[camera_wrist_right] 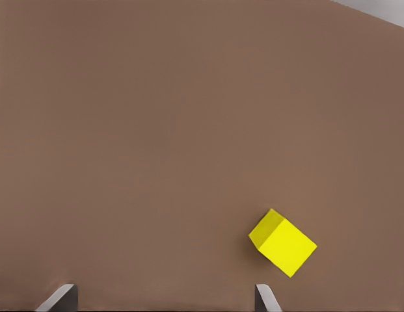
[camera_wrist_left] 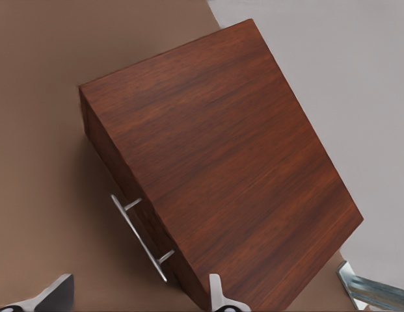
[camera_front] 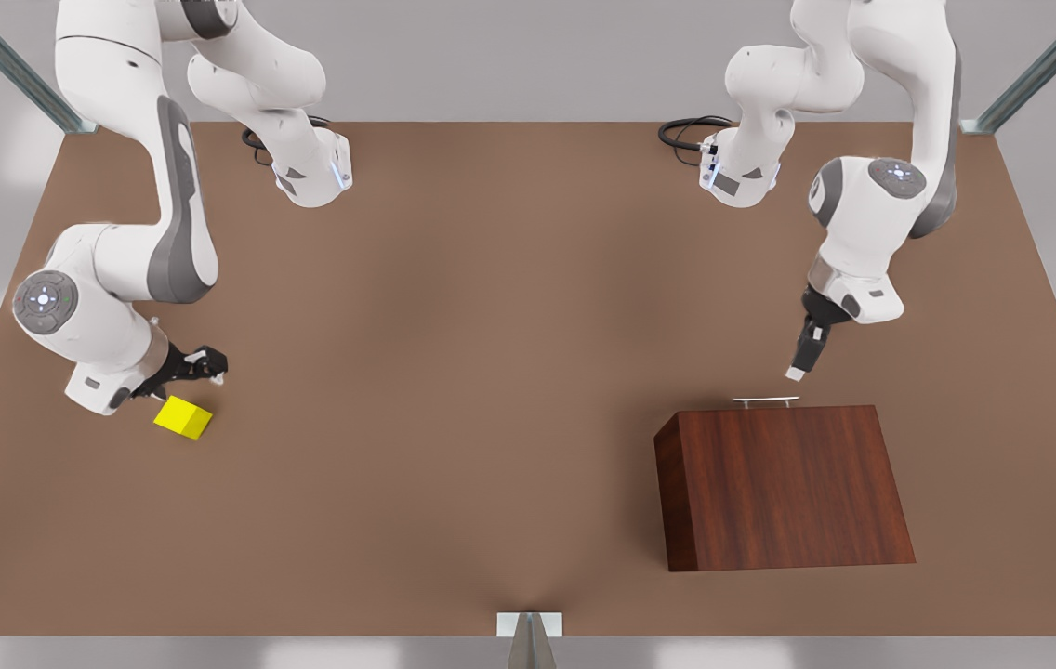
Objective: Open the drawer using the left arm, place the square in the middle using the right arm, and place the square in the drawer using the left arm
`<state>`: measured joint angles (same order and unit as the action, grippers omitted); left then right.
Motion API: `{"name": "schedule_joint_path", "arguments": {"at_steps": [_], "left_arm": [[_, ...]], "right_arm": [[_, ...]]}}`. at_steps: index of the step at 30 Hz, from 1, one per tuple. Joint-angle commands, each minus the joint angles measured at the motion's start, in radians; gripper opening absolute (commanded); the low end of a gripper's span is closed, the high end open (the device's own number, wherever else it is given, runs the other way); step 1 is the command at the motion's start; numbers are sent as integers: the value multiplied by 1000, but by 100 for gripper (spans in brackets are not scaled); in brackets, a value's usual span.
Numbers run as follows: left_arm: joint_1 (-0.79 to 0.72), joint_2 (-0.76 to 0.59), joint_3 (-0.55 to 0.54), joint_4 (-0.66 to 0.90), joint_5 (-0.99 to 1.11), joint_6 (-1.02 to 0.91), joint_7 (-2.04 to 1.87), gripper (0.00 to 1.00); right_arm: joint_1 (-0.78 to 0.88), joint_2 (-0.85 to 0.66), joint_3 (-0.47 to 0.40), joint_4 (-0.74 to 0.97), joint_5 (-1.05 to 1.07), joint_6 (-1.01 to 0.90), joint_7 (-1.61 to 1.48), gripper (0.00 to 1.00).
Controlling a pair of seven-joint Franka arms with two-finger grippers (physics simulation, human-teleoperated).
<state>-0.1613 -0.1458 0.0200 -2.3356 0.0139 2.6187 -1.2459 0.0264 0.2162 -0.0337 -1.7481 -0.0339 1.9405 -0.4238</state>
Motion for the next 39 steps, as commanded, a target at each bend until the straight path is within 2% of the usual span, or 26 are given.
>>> {"name": "schedule_joint_path", "arguments": {"at_steps": [1,6,9,12,13,22,39], "left_arm": [[-3,0,0,-23,0,30,-15,100],[-3,46,0,-70,0,150,-207,100],[-4,75,-12,-76,1,193,-207,100],[-4,101,-12,-76,0,193,-276,100],[-4,112,-12,-76,0,193,-290,100],[-4,179,-12,-74,1,231,-352,100],[-4,284,-11,-71,1,281,-382,100]], "right_arm": [[-2,3,-2,-1,0,1,-68,100],[-57,11,-6,-168,0,179,-464,100],[-88,87,-11,-125,2,233,-697,100],[-171,216,-20,-53,91,232,-947,100],[-171,242,-43,-44,104,232,-995,100],[-172,328,-84,-53,140,302,-1060,100],[-201,393,-87,-154,141,500,-1109,100]]}}
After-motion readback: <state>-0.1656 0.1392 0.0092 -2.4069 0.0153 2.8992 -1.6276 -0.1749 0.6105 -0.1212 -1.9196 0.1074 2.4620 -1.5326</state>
